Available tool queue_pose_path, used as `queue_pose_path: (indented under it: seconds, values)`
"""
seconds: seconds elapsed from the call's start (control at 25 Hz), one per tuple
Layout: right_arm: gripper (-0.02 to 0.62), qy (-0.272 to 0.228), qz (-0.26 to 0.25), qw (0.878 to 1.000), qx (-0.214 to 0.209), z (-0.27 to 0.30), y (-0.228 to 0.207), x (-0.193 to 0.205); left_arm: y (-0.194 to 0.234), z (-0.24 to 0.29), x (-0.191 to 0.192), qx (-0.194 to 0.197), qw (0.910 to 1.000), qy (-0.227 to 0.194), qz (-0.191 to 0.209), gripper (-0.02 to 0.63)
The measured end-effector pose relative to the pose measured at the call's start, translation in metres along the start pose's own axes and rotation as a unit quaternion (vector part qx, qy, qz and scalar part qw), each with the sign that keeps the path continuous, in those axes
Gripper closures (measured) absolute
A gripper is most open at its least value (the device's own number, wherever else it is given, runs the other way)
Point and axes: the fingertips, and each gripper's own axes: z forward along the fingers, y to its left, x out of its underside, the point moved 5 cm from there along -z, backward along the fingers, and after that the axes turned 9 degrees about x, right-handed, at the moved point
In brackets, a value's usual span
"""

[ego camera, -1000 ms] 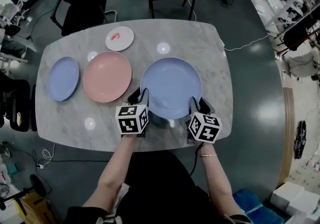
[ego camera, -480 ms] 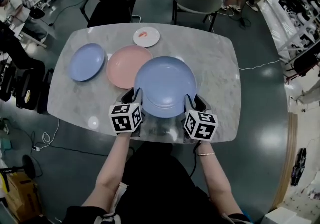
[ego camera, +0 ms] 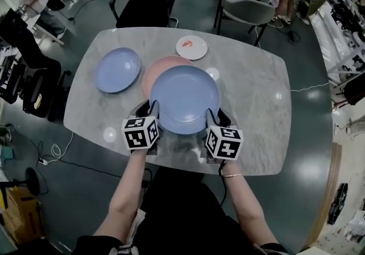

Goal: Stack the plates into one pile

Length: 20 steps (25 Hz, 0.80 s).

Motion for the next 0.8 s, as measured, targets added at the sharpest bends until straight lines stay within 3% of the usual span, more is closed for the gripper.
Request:
queue_pose_path:
  seconds: [0.4, 0.8]
  values:
    - [0.472, 0.033, 0.001, 0.998, 0.05, 0.082, 0.061, -0.012, 0.094, 0.048, -0.027, 0.018, 0.9994, 0.03, 0.008, 0.523]
    - [0.472, 0.059, -0.022, 0.993, 0.1, 0.116, 0.064, -0.007, 0.114, 0.088, -0.02, 0.031, 0.9954, 0.076, 0.048, 0.512]
